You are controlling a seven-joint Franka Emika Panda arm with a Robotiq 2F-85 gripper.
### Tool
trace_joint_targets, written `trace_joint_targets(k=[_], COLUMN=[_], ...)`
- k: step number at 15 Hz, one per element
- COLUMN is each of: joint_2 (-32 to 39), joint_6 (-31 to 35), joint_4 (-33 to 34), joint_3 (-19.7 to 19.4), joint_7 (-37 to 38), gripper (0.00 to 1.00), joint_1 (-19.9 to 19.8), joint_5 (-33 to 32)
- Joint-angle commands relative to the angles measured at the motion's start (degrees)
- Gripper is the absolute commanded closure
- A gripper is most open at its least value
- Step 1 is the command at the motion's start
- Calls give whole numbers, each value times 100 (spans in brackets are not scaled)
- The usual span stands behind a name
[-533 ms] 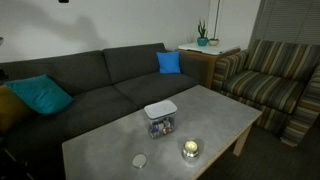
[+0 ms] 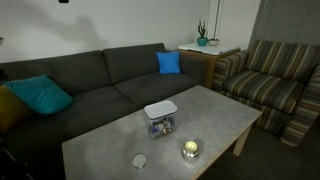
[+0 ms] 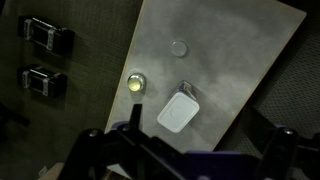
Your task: Take the lid off the storage box and put it on the table
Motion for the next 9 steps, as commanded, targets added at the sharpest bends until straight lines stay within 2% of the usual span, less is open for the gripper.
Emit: trace_joint_targets(k=[1,7,9], joint_2=[11,11,42], joint_6=[-20,-20,204], joint_4=[11,11,-41], joint_3=[-105,-105,-156], joint_7=[38,38,-45], gripper=[0,0,0], joint_1=[114,114,115], joint_5=[-47,-47,-88])
